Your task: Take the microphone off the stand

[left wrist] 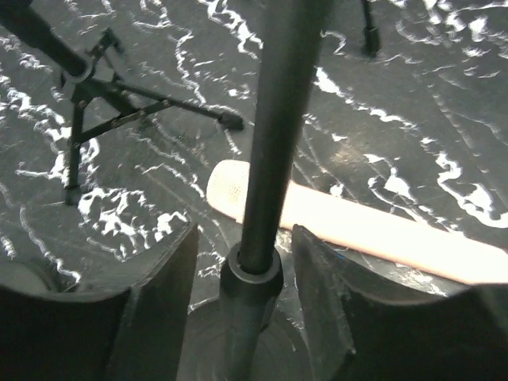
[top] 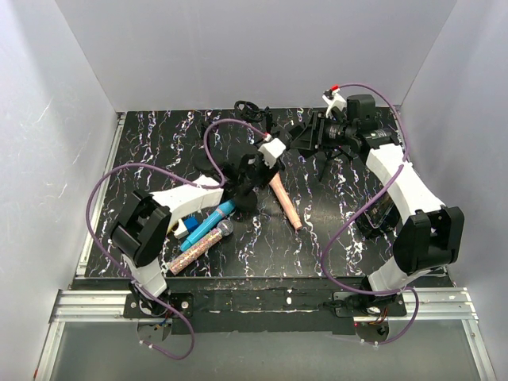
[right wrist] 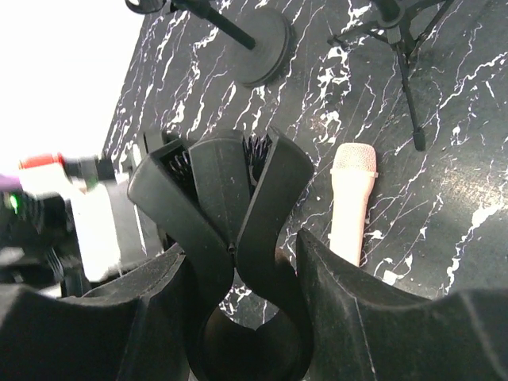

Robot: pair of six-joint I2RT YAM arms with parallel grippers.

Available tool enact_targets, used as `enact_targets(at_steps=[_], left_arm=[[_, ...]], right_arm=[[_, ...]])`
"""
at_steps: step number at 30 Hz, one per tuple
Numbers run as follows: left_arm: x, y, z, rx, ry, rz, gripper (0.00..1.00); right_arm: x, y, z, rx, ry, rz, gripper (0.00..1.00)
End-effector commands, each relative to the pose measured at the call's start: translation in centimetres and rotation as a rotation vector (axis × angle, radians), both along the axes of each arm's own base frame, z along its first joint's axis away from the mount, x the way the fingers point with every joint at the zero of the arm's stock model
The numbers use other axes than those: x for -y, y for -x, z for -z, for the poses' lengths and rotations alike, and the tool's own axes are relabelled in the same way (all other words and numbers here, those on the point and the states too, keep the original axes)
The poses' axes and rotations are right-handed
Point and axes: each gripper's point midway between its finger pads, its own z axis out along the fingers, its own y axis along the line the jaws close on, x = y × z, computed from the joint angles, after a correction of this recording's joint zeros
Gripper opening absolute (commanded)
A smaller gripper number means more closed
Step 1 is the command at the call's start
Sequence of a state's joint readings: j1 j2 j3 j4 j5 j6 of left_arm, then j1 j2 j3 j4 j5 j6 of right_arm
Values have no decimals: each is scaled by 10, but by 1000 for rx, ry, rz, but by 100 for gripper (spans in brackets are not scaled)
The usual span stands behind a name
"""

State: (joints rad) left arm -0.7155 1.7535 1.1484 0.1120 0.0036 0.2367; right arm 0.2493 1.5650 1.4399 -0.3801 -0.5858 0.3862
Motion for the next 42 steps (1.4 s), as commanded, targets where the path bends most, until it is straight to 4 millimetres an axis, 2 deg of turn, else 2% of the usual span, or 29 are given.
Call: enact_targets(at_steps=[1, 3, 8, 10, 13, 16, 18, 19, 21, 22, 26, 28, 32, 33, 34, 35, 38, 40, 42], left_arm=[[11, 11, -31, -162, 135, 218, 59], [12, 28, -31, -233, 140, 394, 65], [-5, 41, -37, -281, 180, 636, 68], [-9, 44, -16, -377, 151, 683, 68], [-13, 55, 5, -476, 79, 813, 61], [-7, 55, 1, -473, 112, 851, 56], [-3, 53, 1, -465, 133, 841, 44], [-3, 52, 1, -467, 139, 833, 32], [-1, 48, -1, -461, 136, 816, 3], [0, 47, -4, -462, 140, 807, 0], [14, 34, -46, -317, 182, 721, 0], [23, 20, -66, -204, 201, 606, 0], [33, -12, -89, 71, 162, 337, 0], [23, -29, -90, 146, 110, 185, 0], [19, -37, -95, 208, 78, 71, 0], [13, -43, -96, 240, 57, -27, 0], [7, -48, -90, 211, 55, -139, 0], [8, -47, -78, 165, 38, -146, 0], [14, -39, -63, 107, 10, -76, 0]], right_arm=[[-1, 3, 5, 50, -15, -74, 1], [-3, 8, 0, 102, -36, -139, 1], [-7, 20, 0, 234, -28, -284, 1], [-8, 21, 2, 267, -19, -310, 1], [-7, 15, 8, 269, -4, -295, 1], [-6, 16, 9, 267, -7, -294, 1], [-6, 16, 7, 269, -9, -295, 1], [-6, 16, 7, 271, -5, -293, 1], [-6, 16, 4, 276, -2, -287, 1], [-4, 16, 3, 266, -2, -273, 1], [-1, 10, -10, 192, -24, -163, 1], [1, 5, -9, 56, -84, -44, 1], [4, -1, -3, -51, -101, 69, 1], [8, -5, -1, -73, -92, 109, 1], [13, -10, 2, -91, -71, 161, 1], [14, -12, 4, -117, -66, 186, 1], [18, -15, 7, -150, -60, 234, 1], [18, -17, 7, -141, -57, 234, 1], [19, -17, 12, -130, -46, 224, 1]])
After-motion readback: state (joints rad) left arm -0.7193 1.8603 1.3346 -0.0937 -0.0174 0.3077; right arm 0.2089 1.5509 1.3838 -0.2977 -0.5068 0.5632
